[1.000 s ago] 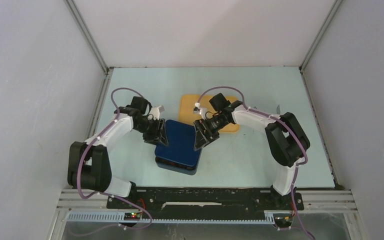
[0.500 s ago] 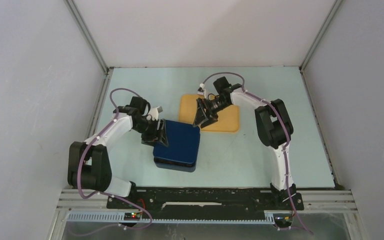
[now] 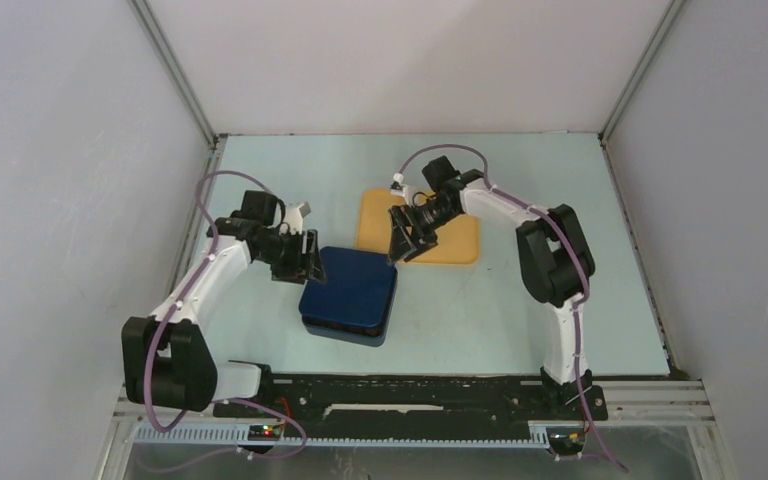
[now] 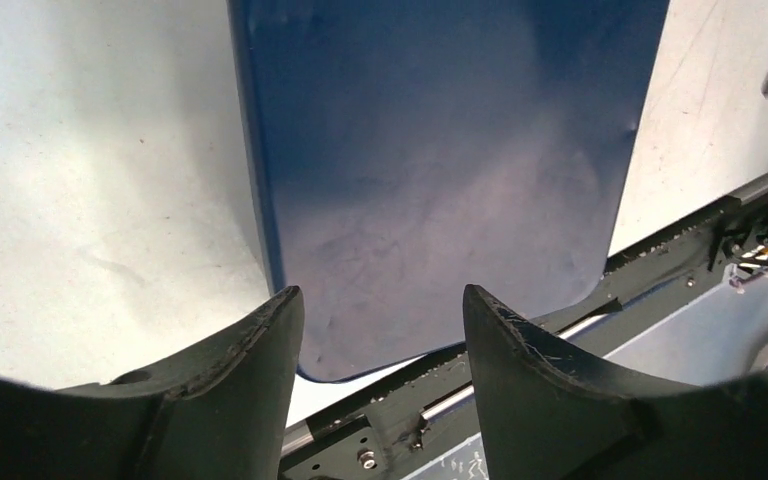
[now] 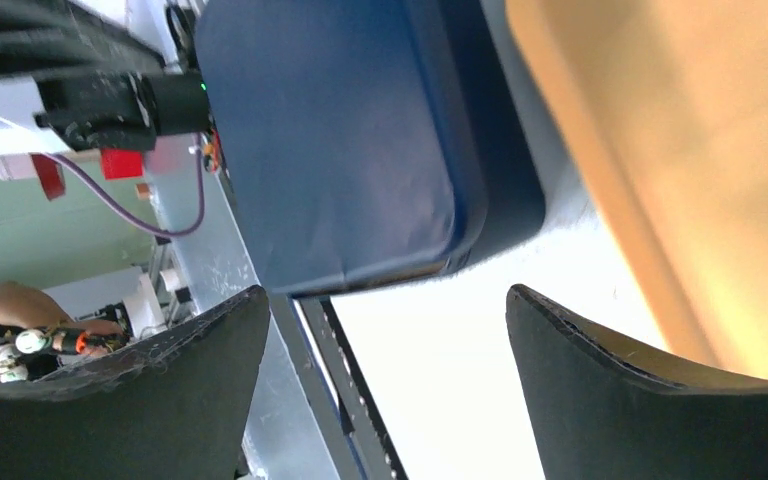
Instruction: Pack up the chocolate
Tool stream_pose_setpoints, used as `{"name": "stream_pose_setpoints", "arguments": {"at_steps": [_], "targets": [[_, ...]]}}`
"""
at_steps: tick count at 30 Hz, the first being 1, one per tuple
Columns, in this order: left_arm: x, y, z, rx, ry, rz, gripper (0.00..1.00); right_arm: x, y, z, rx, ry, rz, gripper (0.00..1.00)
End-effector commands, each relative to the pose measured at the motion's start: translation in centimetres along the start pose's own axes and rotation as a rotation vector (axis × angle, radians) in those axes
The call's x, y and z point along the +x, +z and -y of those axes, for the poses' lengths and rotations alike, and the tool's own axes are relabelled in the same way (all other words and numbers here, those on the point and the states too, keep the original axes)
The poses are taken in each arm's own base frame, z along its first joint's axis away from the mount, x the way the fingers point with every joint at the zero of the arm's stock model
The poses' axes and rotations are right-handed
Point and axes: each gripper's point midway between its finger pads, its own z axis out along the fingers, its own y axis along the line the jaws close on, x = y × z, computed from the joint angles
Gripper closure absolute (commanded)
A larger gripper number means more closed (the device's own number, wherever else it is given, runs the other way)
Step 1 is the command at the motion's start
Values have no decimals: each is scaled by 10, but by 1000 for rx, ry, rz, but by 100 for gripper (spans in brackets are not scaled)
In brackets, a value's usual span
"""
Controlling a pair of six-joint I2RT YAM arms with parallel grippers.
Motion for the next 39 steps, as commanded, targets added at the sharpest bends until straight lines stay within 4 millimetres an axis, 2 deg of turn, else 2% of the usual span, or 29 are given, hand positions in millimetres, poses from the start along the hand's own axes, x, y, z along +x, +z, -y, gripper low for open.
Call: {"name": "stream_pose_setpoints", "arguments": {"at_steps": [1,4,9,11,12,13,14,18,22,24,27,30,32,36,39], "targets": [[-6,-8,-16,-102,4,53,34,15,-22,-20,114,-107,40,8],[-11,-5,-27,-149,-7,60,32,40,-15,-22,141,-149,16,7],[-11,16,-13,-22,-42,-44,33,74,14,-27,68,-88,-66,5],[-4,24,-1,71,-65,-107,35,81,25,-36,-14,-37,-81,0],[-4,18,9,111,-54,-91,36,83,30,-39,-48,-15,-91,0],[3,27,9,136,-78,-142,36,84,35,-41,-70,-5,-97,0],[5,29,14,164,-80,-153,36,84,39,-42,-84,8,-104,0],[13,25,32,275,-122,-168,35,72,45,-45,-167,55,-87,0],[10,26,38,310,-139,-174,35,36,37,-29,-160,61,-36,0],[6,30,38,318,-143,-182,35,16,23,-14,-145,83,-8,0],[1,35,41,332,-144,-196,36,1,6,2,-129,101,17,0],[1,38,43,320,-122,-213,36,1,-6,9,-125,121,38,0],[2,38,41,294,-113,-215,37,10,-11,11,-101,117,41,0],[2,33,21,148,-81,-176,37,24,-22,6,-16,27,62,0],[-4,19,7,31,-42,-106,36,25,-30,5,82,-26,85,0]]}}
